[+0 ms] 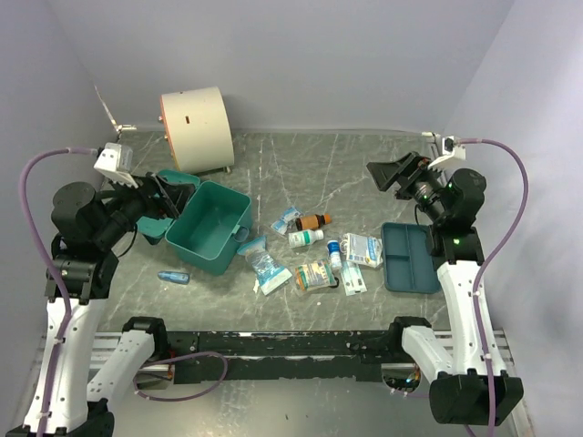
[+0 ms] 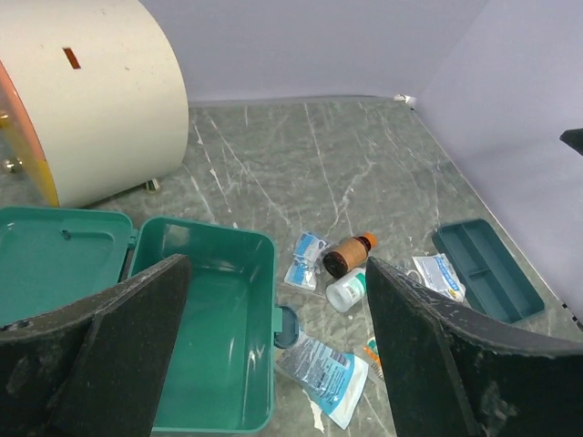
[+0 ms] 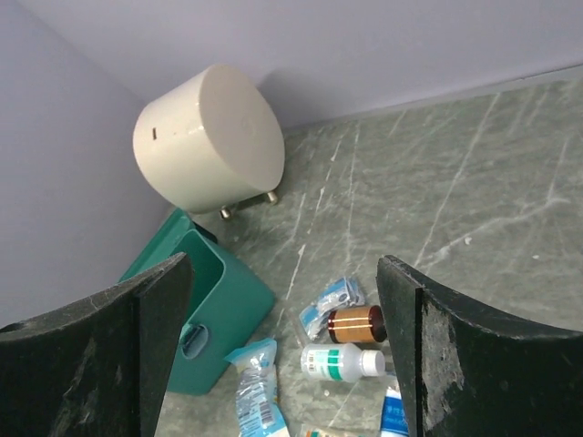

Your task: Organize the medicine kit

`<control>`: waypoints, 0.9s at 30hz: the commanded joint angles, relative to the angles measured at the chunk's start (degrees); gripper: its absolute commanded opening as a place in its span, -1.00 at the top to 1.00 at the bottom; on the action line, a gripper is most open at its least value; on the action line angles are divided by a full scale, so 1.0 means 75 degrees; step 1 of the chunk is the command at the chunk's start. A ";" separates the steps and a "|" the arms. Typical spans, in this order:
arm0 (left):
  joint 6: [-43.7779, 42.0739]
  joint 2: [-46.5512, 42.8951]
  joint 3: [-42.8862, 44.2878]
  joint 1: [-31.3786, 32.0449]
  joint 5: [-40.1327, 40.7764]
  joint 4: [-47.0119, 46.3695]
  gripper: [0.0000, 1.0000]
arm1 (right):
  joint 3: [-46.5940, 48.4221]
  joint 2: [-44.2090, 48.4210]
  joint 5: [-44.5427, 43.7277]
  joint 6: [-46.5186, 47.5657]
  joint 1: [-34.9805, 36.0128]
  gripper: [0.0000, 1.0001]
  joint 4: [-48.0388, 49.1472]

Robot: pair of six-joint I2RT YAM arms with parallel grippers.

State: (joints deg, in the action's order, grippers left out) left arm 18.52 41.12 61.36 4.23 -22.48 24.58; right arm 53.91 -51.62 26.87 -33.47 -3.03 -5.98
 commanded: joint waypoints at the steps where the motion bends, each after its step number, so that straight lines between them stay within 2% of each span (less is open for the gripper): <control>1: 0.0186 0.0039 -0.0081 -0.0098 -0.0124 -0.0258 -0.75 | -0.0136 0.0008 0.0666 -0.0281 -0.0107 -0.66 0.0707; 4: 0.0404 0.0100 0.0011 -0.0106 0.0769 0.0370 -0.71 | -0.0264 -0.0161 0.1176 -0.0347 -0.0051 -0.64 0.1101; 8: 0.0916 0.0191 0.0275 -0.0114 0.2150 0.1722 -0.67 | -0.0273 -0.0555 0.1297 -0.0215 0.0234 -0.57 0.1116; 11: 0.1482 0.0062 0.0322 -0.0122 0.3134 0.2847 -0.69 | -0.0087 -0.0931 0.0747 0.0068 0.0967 -0.53 0.0883; 14: 0.2049 -0.0223 0.0034 -0.0126 0.4025 0.3544 -0.72 | 0.0140 -0.1416 -0.0139 0.0345 0.1989 -0.51 0.0758; 17: 0.2567 -0.0488 -0.0270 -0.0130 0.4892 0.4099 -0.77 | 0.0225 -0.1978 -0.0529 0.0286 0.2648 -0.49 0.0935; 22: 0.3001 -0.0636 -0.1305 -0.0130 0.4183 0.3573 -0.76 | 0.0388 -0.2994 -0.0838 -0.0006 0.3393 -0.43 0.1198; 27: 0.3576 -0.0376 -0.2524 -0.0129 0.3646 0.2466 -0.54 | 0.0322 -0.3636 -0.1043 -0.0339 0.3812 -0.40 0.1505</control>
State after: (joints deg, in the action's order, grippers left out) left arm 40.56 37.01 47.92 3.81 8.19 49.63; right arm 55.35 -76.95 21.69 -33.85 23.57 1.78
